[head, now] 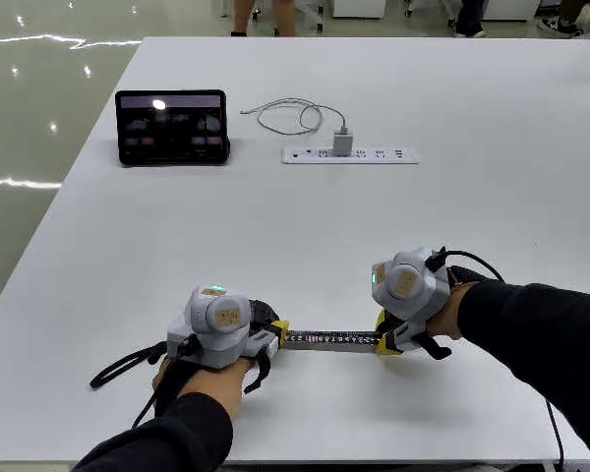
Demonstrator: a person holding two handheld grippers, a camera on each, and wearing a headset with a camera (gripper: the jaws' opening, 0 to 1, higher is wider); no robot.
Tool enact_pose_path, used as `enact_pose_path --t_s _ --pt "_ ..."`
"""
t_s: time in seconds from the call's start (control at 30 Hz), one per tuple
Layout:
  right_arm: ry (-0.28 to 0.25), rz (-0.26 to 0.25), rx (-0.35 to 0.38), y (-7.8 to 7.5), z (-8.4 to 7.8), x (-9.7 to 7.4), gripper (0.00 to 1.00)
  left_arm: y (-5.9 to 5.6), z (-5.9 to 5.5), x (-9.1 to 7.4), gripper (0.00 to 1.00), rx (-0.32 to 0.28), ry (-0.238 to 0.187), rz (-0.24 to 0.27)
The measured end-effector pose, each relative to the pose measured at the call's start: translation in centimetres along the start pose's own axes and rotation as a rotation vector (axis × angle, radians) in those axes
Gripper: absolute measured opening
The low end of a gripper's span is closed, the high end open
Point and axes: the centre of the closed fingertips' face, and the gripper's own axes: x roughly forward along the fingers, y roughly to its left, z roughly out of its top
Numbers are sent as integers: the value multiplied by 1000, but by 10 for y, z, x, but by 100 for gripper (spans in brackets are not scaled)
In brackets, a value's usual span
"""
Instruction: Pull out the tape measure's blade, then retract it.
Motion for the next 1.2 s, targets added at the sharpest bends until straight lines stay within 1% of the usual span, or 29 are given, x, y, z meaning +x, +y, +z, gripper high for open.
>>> enact_pose_path --t_s 0.23,0.4,1.2 --pt "-16 -1 3 0 6 1 11 0 0 0 61 0 0 0" --pt "-21 -4 -13 1 10 3 11 0 0 0 61 0 1 0" --pt "-45 3 -12 0 24 8 11 0 0 0 61 -8 4 2"
